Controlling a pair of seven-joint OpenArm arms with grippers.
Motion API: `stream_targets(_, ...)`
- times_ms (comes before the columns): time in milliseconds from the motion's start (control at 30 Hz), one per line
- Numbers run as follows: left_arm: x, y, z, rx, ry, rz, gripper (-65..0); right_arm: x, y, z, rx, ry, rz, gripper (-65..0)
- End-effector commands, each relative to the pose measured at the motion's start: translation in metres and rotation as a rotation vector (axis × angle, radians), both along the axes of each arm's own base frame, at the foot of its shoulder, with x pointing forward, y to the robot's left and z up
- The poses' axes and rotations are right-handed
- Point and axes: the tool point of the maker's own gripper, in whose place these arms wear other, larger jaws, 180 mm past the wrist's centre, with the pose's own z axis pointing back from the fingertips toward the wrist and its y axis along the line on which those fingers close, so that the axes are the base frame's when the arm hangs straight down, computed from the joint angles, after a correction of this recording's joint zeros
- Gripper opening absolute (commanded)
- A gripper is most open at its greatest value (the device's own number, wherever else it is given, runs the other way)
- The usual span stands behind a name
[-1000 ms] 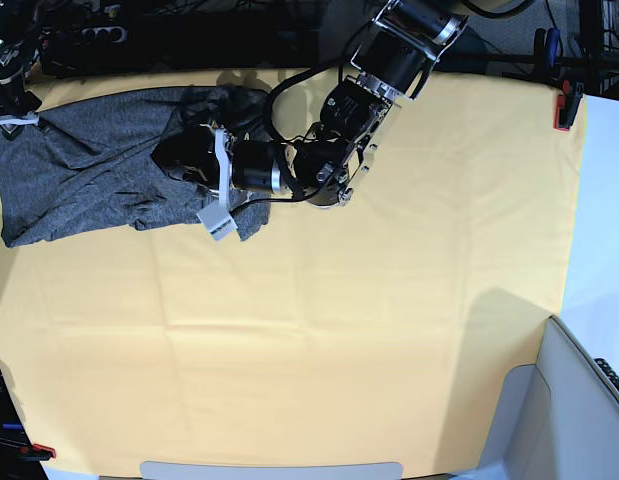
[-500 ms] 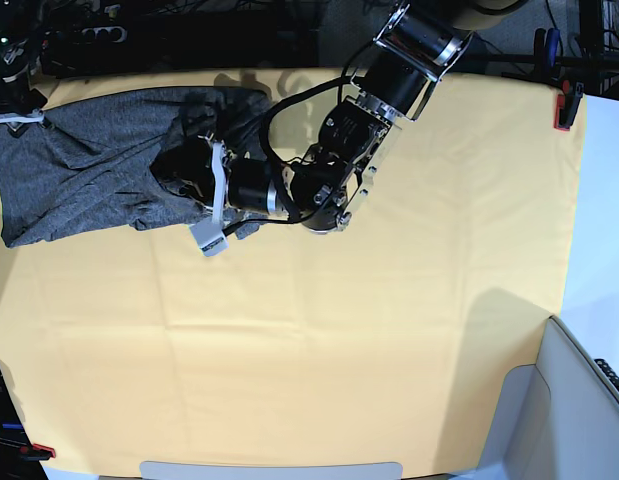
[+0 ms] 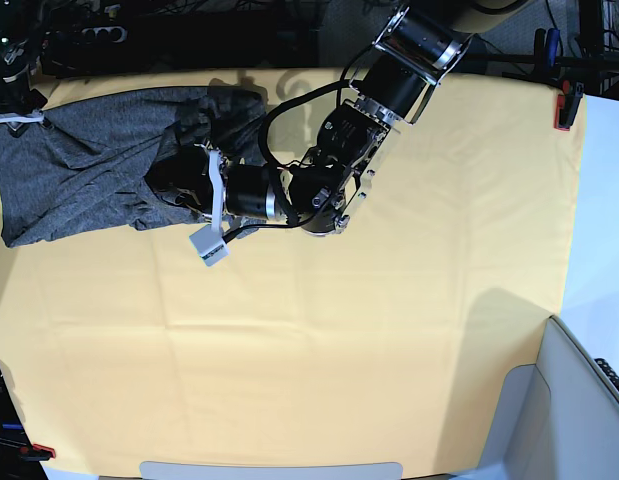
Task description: Fold the T-shirt properly
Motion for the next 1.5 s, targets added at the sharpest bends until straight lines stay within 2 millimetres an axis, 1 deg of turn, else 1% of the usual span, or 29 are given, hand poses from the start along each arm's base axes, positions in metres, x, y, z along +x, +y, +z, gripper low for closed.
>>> stream_targets(0, 0.009, -0.007, 0.019, -0.052, -0.027, 0.005, -64.6, 0.002, -0.003, 0.008, -0.026, -0.022, 0.002, -45.8)
stream_targets(133, 0.008, -0.012, 0.008, -0.049, 0.021, 0.012, -64.4, 0.002, -0.002, 0.007, -0.022, -0.021, 0.000, -45.8)
stream_targets(200, 0.007, -0.012, 0.006, -0.045, 0.029, 0.012, -62.9, 0.001, -0.002, 0.005, -0.020, -0.018, -0.001, -45.8)
stream_targets(267, 0.007, -0.012, 0.006, -0.047, 0.031, 0.012, -57.7, 0.001, -0.002, 0.005, -0.020, -0.018, -0.001, -45.8)
stream_targets(300, 0.007, -0.012, 0.006, -0.047, 0.032, 0.011, -54.0, 0.001, -0.002, 0.005, -0.020, -0.018, -0.001, -45.8)
stream_targets(400, 0.005, -0.012, 0.005, -0.050, 0.039, 0.012, -40.7, 0.001, -0.002, 0.005, -0.019, -0.017, -0.002, -45.8)
stream_targets(467, 0.002, -0.012, 0.004, -0.054, 0.047, 0.012, -35.8, 0.001, -0.002, 0.005, -0.019, -0.018, -0.002, -45.8)
stream_targets(500, 0.002, -0.013, 0.004, -0.058, 0.048, 0.013, -34.9, 0.001, -0.002, 0.005, -0.019, -0.018, -0.002, -45.8)
stream_targets(600, 0.003, -0.013, 0.007, -0.060, 0.045, 0.011, -36.1, 0.002, -0.002, 0.005, -0.018, -0.020, -0.003, -45.8)
stream_targets(667, 0.004, -0.013, 0.016, -0.073, 0.016, 0.009, -37.3, 0.001, -0.003, 0.001, -0.009, -0.014, -0.007, -45.8)
stream_targets(700, 0.006, -0.008, 0.022, -0.077, -0.013, 0.013, -37.9, 0.001, -0.004, 0.000, -0.005, -0.011, -0.009, -45.8)
stream_targets(733, 0.011, 0.001, 0.025, -0.076, -0.036, 0.030, -38.5, 0.000, -0.004, -0.002, -0.003, -0.008, -0.012, -45.8)
stream_targets(800, 0.021, 0.020, 0.041, -0.086, -0.113, 0.065, -41.0, 0.000, -0.004, -0.003, -0.002, -0.007, -0.012, -45.8)
stream_targets(833, 0.023, 0.031, 0.046, -0.080, -0.144, 0.077, -43.0, 0.000, -0.004, -0.003, 0.000, -0.007, -0.012, -45.8)
stream_targets(900, 0.023, 0.052, 0.044, -0.047, -0.170, 0.100, -47.8, 0.002, -0.001, -0.006, 0.009, -0.002, -0.004, -45.8)
stream_targets(967, 0.025, 0.071, 0.041, -0.013, -0.179, 0.139, -55.7, 0.004, 0.002, -0.007, 0.009, 0.001, 0.009, -45.8)
stream_targets(1033, 0.027, 0.092, 0.027, 0.032, -0.112, 0.210, -64.0, 0.005, 0.002, -0.007, 0.010, 0.000, 0.011, -45.8)
stream_targets(1067, 0.026, 0.099, 0.019, 0.052, -0.073, 0.240, -65.0, 0.005, 0.002, -0.007, 0.010, 0.000, 0.011, -45.8)
stream_targets(1133, 0.022, 0.107, 0.007, 0.076, -0.029, 0.263, -64.3, 0.008, 0.005, -0.006, 0.014, -0.007, 0.018, -46.0)
stream_targets(1200, 0.016, 0.113, -0.003, 0.085, -0.007, 0.276, -64.7, 0.021, 0.017, -0.005, 0.021, -0.020, 0.064, -49.7)
stream_targets(1267, 0.010, 0.120, -0.012, 0.095, 0.011, 0.292, -64.8, 0.038, 0.035, 0.002, 0.013, -0.038, 0.143, -55.8)
stream_targets(1300, 0.007, 0.122, -0.016, 0.099, 0.020, 0.299, -64.8, 0.048, 0.048, 0.006, 0.007, -0.044, 0.204, -59.2)
stream_targets(1367, 0.004, 0.127, -0.022, 0.108, 0.032, 0.306, -64.8, 0.068, 0.074, 0.007, 0.018, -0.054, 0.308, -64.0)
stream_targets(1400, 0.002, 0.129, -0.025, 0.114, 0.038, 0.307, -64.8, 0.079, 0.086, 0.010, 0.023, -0.063, 0.363, -65.0)
stream_targets(1467, -0.003, 0.132, -0.031, 0.126, 0.051, 0.308, -64.8, 0.093, 0.112, 0.011, 0.059, -0.081, 0.452, -65.0)
